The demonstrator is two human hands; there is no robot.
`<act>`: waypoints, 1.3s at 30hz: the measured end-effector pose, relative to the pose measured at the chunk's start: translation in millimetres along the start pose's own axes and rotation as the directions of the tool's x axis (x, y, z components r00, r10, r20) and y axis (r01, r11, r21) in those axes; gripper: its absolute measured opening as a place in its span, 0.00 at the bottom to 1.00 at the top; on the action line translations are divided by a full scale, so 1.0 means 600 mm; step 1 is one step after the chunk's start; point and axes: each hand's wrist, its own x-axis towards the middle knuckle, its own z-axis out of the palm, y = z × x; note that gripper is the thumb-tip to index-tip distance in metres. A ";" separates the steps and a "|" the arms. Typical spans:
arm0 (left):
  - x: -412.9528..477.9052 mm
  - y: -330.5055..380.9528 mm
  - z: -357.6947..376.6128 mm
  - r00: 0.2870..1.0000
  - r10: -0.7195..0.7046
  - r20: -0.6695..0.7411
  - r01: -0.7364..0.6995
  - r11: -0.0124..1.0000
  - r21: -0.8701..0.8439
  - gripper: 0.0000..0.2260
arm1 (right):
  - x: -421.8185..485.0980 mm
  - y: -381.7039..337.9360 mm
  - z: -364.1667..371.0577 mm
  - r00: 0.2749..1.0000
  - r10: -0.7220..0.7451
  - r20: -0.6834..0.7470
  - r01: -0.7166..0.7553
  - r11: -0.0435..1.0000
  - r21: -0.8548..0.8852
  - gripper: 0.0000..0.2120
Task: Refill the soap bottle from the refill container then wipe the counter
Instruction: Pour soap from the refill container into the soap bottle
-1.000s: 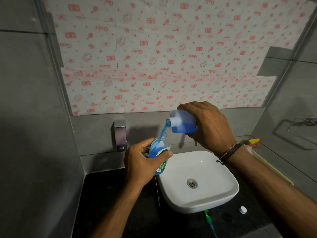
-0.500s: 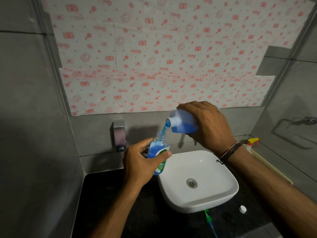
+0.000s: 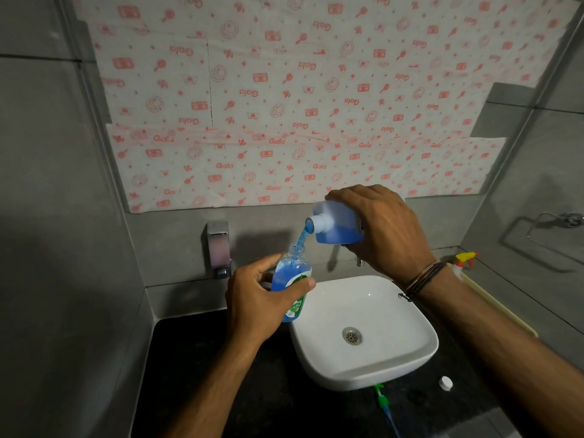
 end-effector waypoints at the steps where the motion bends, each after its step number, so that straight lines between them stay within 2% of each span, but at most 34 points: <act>1: 0.000 0.001 0.000 1.000 0.000 0.000 0.000 1.000 0.001 0.24 | 0.000 0.000 0.000 1.000 0.001 0.001 -0.001 1.000 0.000 0.32; 6: -0.001 0.003 0.002 1.000 -0.010 0.000 0.010 1.000 0.010 0.23 | -0.001 0.002 0.000 1.000 0.005 0.010 -0.005 1.000 -0.006 0.32; 18: -0.003 0.007 0.007 1.000 -0.014 0.013 0.015 1.000 -0.005 0.29 | -0.004 0.004 -0.002 1.000 0.008 0.022 -0.008 1.000 -0.009 0.31; 33: 0.001 -0.006 0.009 1.000 0.015 0.021 -0.014 1.000 -0.016 0.23 | -0.008 0.008 0.003 1.000 0.000 0.017 0.000 1.000 -0.030 0.33; 39: 0.000 -0.013 0.012 0.999 0.031 0.040 -0.029 0.999 -0.046 0.21 | -0.019 0.006 0.005 0.999 0.029 0.046 -0.026 0.998 -0.052 0.37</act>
